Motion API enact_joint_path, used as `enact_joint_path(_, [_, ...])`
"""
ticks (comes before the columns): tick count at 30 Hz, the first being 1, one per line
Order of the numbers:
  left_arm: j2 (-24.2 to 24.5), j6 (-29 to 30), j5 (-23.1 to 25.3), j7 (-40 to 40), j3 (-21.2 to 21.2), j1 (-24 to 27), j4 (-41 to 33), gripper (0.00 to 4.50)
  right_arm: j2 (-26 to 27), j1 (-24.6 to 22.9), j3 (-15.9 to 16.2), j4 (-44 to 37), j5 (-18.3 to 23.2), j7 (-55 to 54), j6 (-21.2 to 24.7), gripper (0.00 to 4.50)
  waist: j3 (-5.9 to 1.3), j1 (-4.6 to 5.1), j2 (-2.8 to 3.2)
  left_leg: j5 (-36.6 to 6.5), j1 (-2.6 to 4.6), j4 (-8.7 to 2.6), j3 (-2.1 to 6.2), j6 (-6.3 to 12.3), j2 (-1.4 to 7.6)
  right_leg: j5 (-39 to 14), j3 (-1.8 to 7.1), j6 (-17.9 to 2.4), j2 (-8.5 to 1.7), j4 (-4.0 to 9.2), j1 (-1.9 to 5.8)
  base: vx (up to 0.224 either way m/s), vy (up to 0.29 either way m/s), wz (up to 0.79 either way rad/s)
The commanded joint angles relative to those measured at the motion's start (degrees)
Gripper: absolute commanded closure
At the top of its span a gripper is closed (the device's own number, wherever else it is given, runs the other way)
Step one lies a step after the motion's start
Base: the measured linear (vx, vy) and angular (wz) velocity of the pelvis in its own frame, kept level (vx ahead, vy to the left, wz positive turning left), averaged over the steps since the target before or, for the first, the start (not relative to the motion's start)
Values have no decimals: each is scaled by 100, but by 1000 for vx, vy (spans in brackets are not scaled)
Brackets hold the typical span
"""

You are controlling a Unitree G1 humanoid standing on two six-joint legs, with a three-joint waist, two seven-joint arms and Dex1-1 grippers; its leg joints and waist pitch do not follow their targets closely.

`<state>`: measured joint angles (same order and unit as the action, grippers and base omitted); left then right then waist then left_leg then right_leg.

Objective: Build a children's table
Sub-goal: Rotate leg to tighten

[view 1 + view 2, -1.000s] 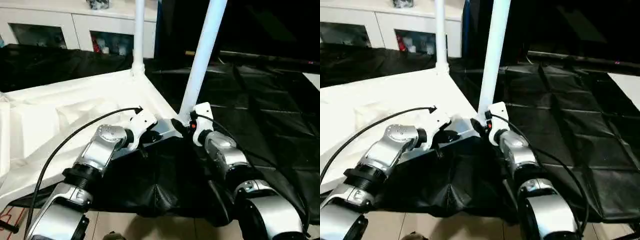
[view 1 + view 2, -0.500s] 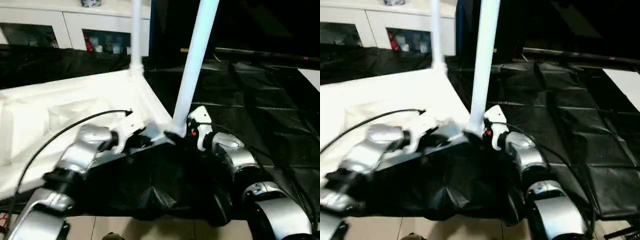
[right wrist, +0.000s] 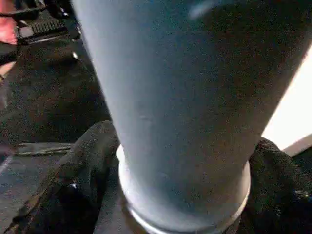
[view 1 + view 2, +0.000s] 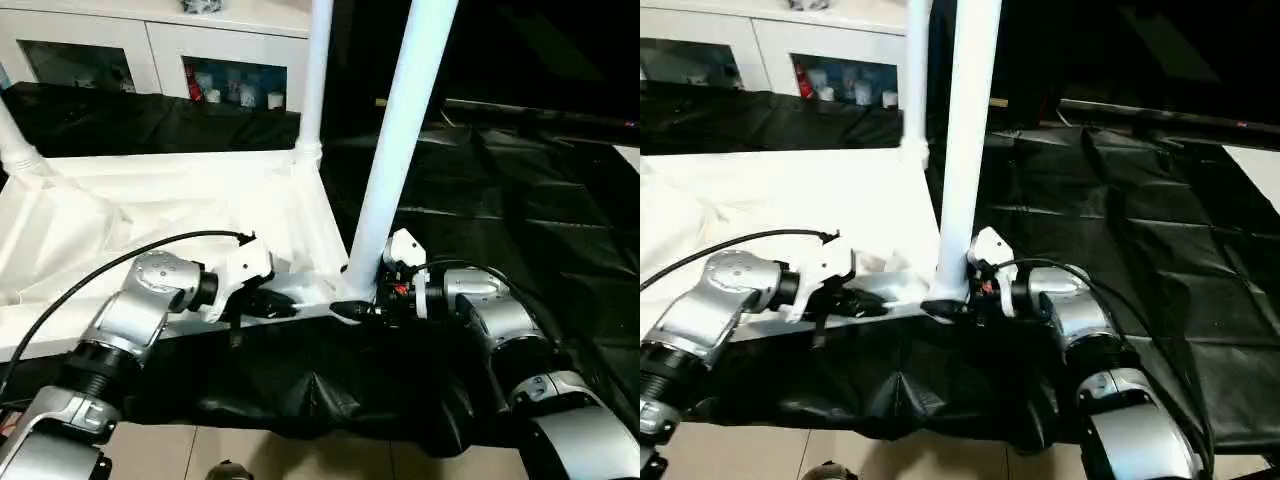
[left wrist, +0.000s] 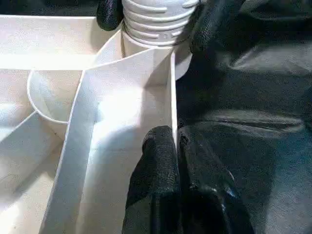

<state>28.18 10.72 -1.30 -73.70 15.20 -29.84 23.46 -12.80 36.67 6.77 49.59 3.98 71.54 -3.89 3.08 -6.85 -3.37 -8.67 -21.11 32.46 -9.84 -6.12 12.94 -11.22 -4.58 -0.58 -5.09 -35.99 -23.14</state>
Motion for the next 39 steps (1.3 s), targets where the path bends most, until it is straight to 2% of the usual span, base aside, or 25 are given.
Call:
enact_joint_path(1, [-94,-49,-176,-198,143,-14,-283,450,8,-9,106,-171,45,161,79,112,-373,-5,53,-1377,70,-346,-55,159,62,-932,261,-1278,-281,406,284,0,0,0])
enact_joint_path(7, [-102,-33,-159,-172,160,13,-317,450,55,-53,104,-214,50,169,168,157,-374,-12,59,-1364,69,-351,-48,123,64,-959,262,-1249,-282,407,285,0,0,0])
enact_joint_path(10, [-244,-94,-79,143,99,-45,-180,450,136,-118,57,-201,81,-59,117,163,-378,-23,72,-1343,74,-348,-48,117,64,-883,264,-1259,-281,401,283,0,0,0])
enact_joint_path(12, [-446,-60,93,684,24,-204,94,450,312,-107,-123,-72,159,-543,217,168,-365,-18,65,-1368,81,-351,-57,88,54,-882,273,-1256,-273,416,265,0,0,0])
enact_joint_path(14, [-507,-48,125,828,1,-251,169,450,376,-83,-178,-4,124,-830,188,169,-369,-28,57,-1459,94,-357,-45,33,47,-1096,270,-1212,-295,436,272,0,0,0])
enact_joint_path(16, [-716,24,200,1218,-42,-393,348,450,584,-1,-319,229,45,-1624,128,171,-363,-9,54,-1536,92,-365,-39,-23,36,-1380,277,-1081,-298,469,264,0,0,0])
enact_joint_path(17, [-736,33,208,1254,-45,-406,363,450,604,11,-331,255,35,-1710,133,171,-363,-5,77,-1547,97,-368,-32,-53,41,-1415,281,-1070,-306,467,258,0,0,0])
enact_joint_path(18, [-918,119,304,1588,-46,-524,493,450,795,120,-446,494,-32,-2478,187,171,-374,10,70,-1540,95,-369,-25,-86,39,-1451,274,-1058,-308,466,266,0,0,0])
enact_joint_path(19, [-944,130,320,1637,-43,-541,514,450,824,136,-463,529,-38,-2584,192,171,-364,28,96,-1542,90,-378,-23,-113,38,-1457,278,-1052,-301,468,256,0,0,0])
enact_joint_path(21, [-1247,251,487,2313,-78,-750,778,450,1116,312,-643,893,-33,-3582,302,172,-365,64,90,-1608,100,-376,-24,-166,31,-1514,275,-1037,-293,479,241,0,0,0])
enact_joint_path(22, [-1247,251,487,2313,-78,-750,778,450,1116,312,-643,893,-33,-3582,302,172,-365,69,94,-1665,100,-375,-23,-179,29,-1569,273,-1004,-289,494,244,0,0,0])
enact_joint_path(25, [-1511,353,576,2791,-149,-898,950,450,1353,446,-682,1132,-138,-4236,294,172,-383,61,89,-1545,83,-366,-23,-147,28,-1371,276,-1003,-289,469,252,0,0,0])
enact_joint_path(26, [-1610,365,582,2878,-144,-937,980,450,1434,482,-609,1196,-262,-4434,154,172,-389,50,91,-1516,99,-360,-28,-140,26,-1259,273,-1020,-281,465,250,0,0,0])
enact_joint_path(28, [-1671,346,569,2849,-119,-921,927,450,1487,512,-617,1240,-270,-4456,38,172,-389,50,93,-1479,70,-360,-29,-106,24,-1121,271,-1022,-281,454,265,0,0,0])
enact_joint_path(29, [-1704,316,545,2774,-96,-889,864,450,1543,552,-713,1278,-178,-4430,-3,117,-390,51,60,-1476,64,-359,-33,-85,23,-1113,268,-1019,-281,456,270,0,0,0])
enact_joint_path(30, [-1712,277,519,2679,-69,-857,814,450,1594,602,-821,1305,-59,-4350,-51,103,-389,52,79,-1474,62,-358,-34,-47,23,-1068,276,-1033,-284,449,271,0,0,0])
enact_joint_path(32, [-1642,114,465,2415,-7,-776,718,450,1611,658,-892,1294,50,-4169,-114,97,-386,50,65,-1486,66,-362,-33,-16,26,-1074,273,-1034,-290,456,272,0,0,0])
enact_joint_path(33, [-1600,49,444,2298,17,-738,673,450,1598,667,-883,1274,60,-4086,-129,66,-385,52,71,-1496,61,-362,-30,6,24,-1104,272,-1029,-289,455,277,0,0,0])
enact_joint_path(34, [-1533,41,414,2169,41,-684,607,450,1559,675,-837,1253,55,-3948,-157,57,-386,55,90,-1465,63,-361,-32,9,29,-1050,276,-1043,-284,449,271,0,0,0])
enact_joint_path(36, [-1421,-152,334,1903,72,-595,536,450,1465,649,-764,1163,87,-3565,-177,47,-389,71,80,-1439,38,-362,-30,37,29,-966,275,-1065,-285,435,294,0,0,0])
enact_joint_path(38, [-1323,-146,251,1661,85,-504,425,450,1357,597,-681,1049,122,-3092,-163,47,-397,78,75,-1377,45,-350,-33,92,30,-855,274,-1109,-283,426,302,0,0,0])
enact_joint_path(39, [-1193,-228,203,1418,110,-402,315,450,1182,490,-548,895,92,-2472,-195,47,-391,87,79,-1320,36,-346,-40,142,33,-755,278,-1161,-280,417,303,0,0,0])
